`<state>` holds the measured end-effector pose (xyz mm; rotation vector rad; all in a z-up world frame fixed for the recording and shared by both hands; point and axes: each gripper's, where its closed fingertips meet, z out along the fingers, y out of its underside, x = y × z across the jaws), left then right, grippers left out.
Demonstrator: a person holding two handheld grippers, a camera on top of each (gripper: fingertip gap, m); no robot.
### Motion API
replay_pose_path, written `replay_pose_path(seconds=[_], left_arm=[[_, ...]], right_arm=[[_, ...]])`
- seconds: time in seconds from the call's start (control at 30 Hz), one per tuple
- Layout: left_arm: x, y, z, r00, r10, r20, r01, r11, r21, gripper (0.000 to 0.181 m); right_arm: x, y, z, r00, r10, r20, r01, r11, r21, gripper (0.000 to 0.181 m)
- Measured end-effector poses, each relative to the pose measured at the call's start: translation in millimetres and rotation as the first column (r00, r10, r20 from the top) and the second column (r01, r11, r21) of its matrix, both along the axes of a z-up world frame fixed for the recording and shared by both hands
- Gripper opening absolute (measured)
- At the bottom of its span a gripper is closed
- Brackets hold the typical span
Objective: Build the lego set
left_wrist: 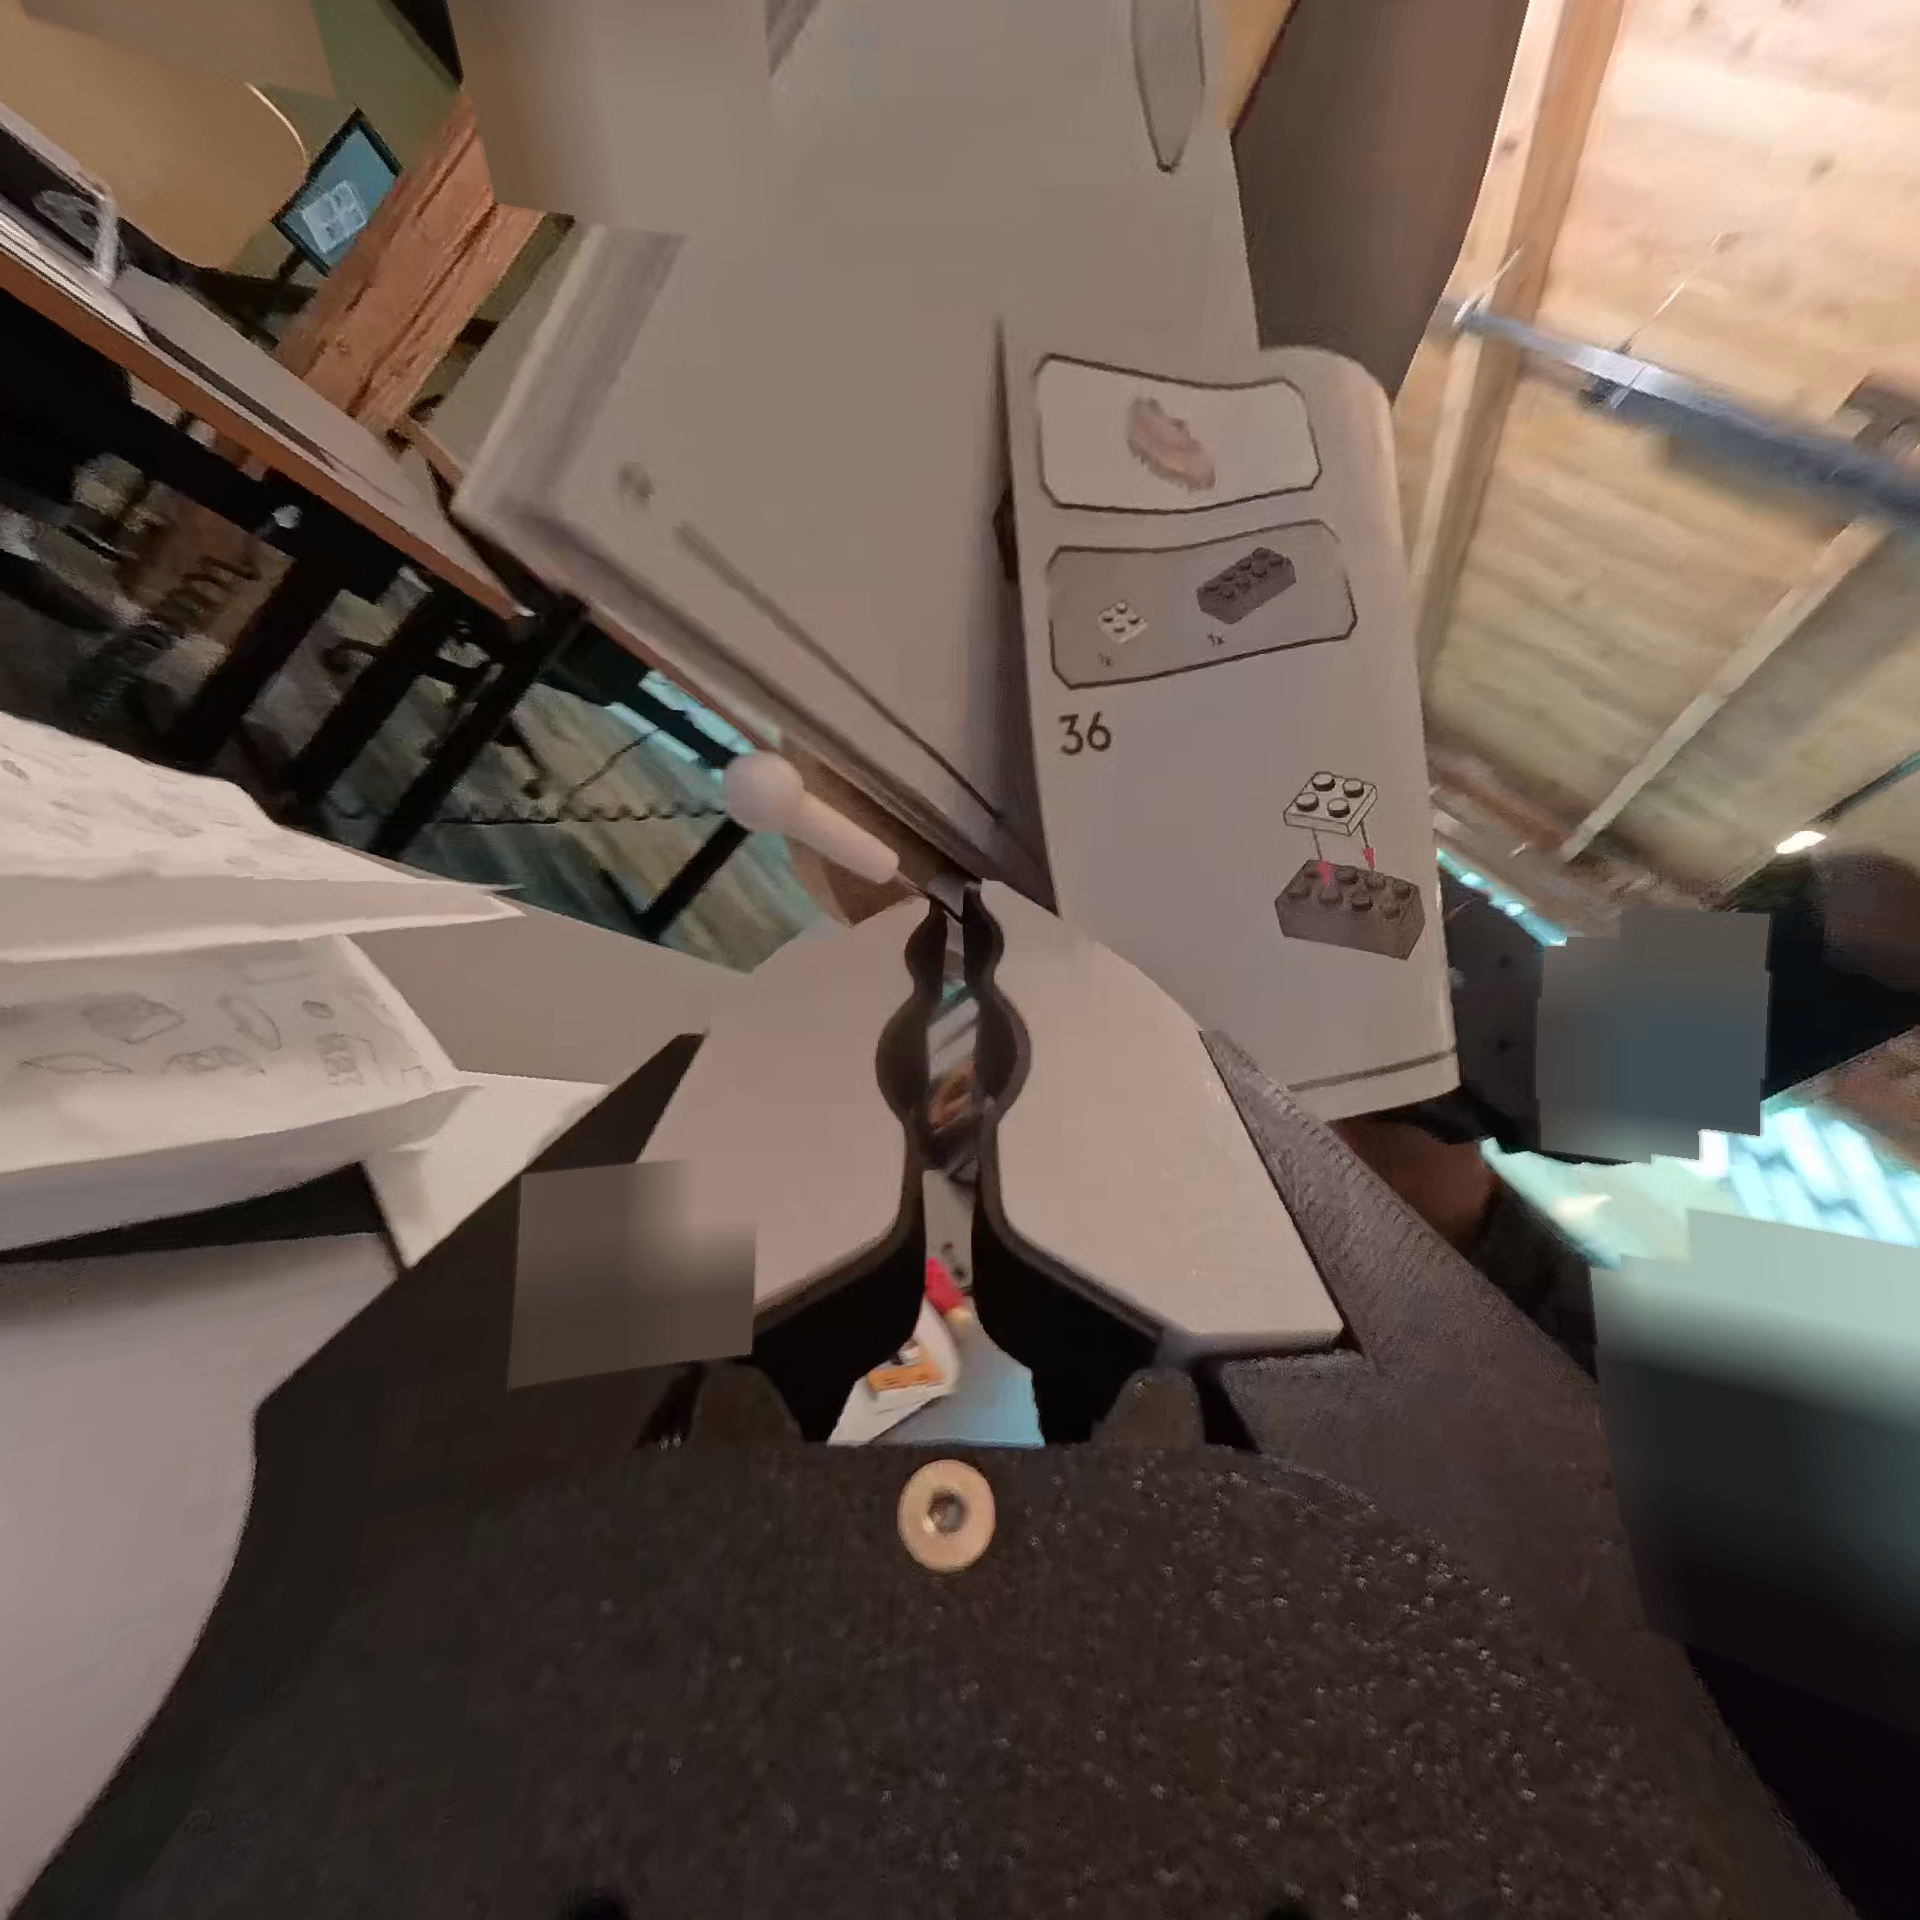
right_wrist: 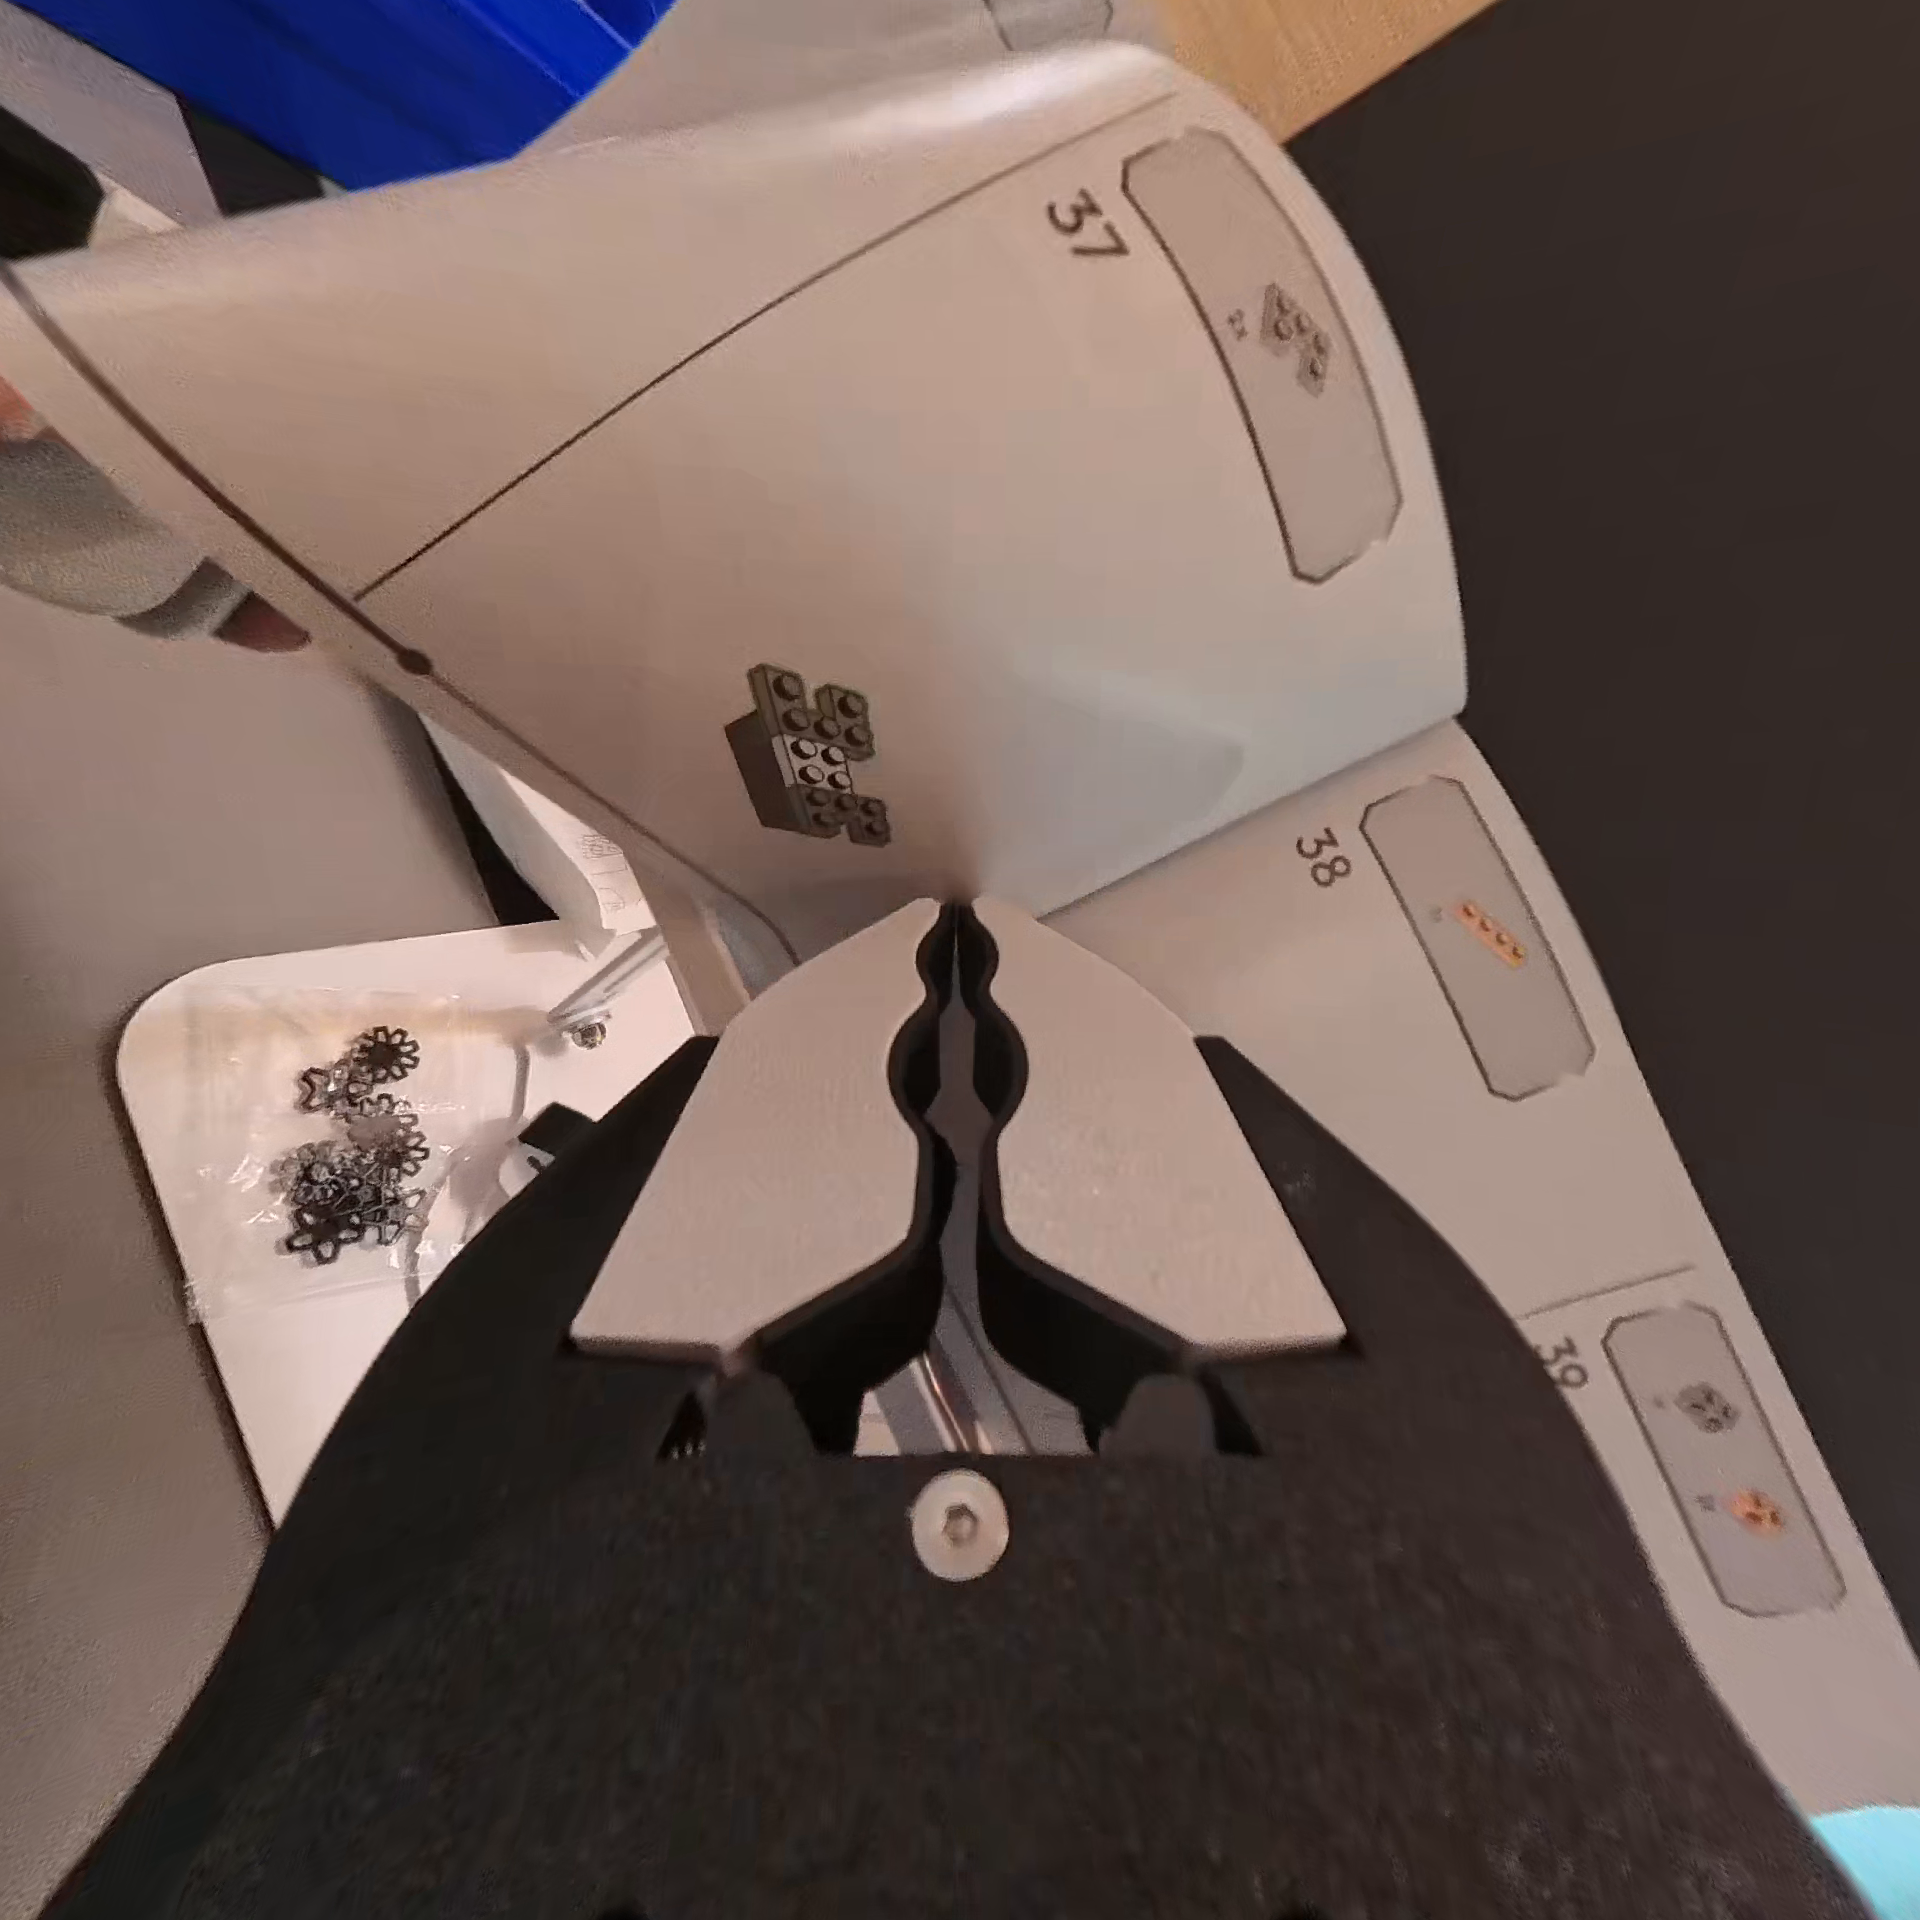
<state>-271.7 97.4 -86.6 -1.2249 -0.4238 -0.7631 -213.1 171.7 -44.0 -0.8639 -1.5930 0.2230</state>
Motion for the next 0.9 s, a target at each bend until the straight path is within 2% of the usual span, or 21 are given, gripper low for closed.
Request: replay_pose_path(seconds=[0.1, 0.23, 0.4, 0.57, 0.67, 0.73, 0.8, 0.9], left_arm=[[1, -1, -5, 0.989, -0.052, 0.138, 0.042, 0.996, 0.073, 0.003], [2, 0, -9, 0.965, -0.128, 0.230, 0.097, 0.985, 0.140, 0.003], [6, -5, -2, 0.984, -0.079, 0.158, 0.056, 0.988, 0.144, 0.002], [8, -7, 3, 0.996, 0.080, 0.041, -0.083, 0.993, 0.088, 0.002], [10, -6, 13, 0.971, 0.187, -0.147, -0.183, 0.982, 0.043, 0.002], [12, -3, 22, 0.922, 0.211, -0.323, -0.221, 0.975, 0.005, 0.002], [18, 3, 33, 0.832, 0.198, -0.518, -0.246, 0.969, -0.024, 0.001], [30, 20, 44, 0.645, 0.093, -0.758, -0.259, 0.960, -0.103, 0.001]], right_arm=[[-5, -2, 4, 1.000, -0.011, -0.010, 0.011, 1.000, 0.000, 0.000], [-8, -10, 8, 1.000, -0.014, -0.012, 0.014, 1.000, 0.006, 0.001], [-18, -7, 6, 0.997, -0.075, 0.023, 0.074, 0.997, 0.035, 0.001], [-21, -6, 6, 0.996, -0.092, 0.017, 0.092, 0.996, -0.006, 0.000], [-21, -5, 5, 0.996, -0.090, 0.015, 0.091, 0.995, -0.035, 0.000], [-21, -6, 5, 0.997, -0.082, 0.010, 0.083, 0.995, -0.056, 0.000], [-21, -7, 5, 0.997, -0.073, 0.009, 0.073, 0.995, -0.074, 0.000], [-21, -8, 5, 0.998, -0.063, 0.001, 0.063, 0.992, -0.107, 0.000]])
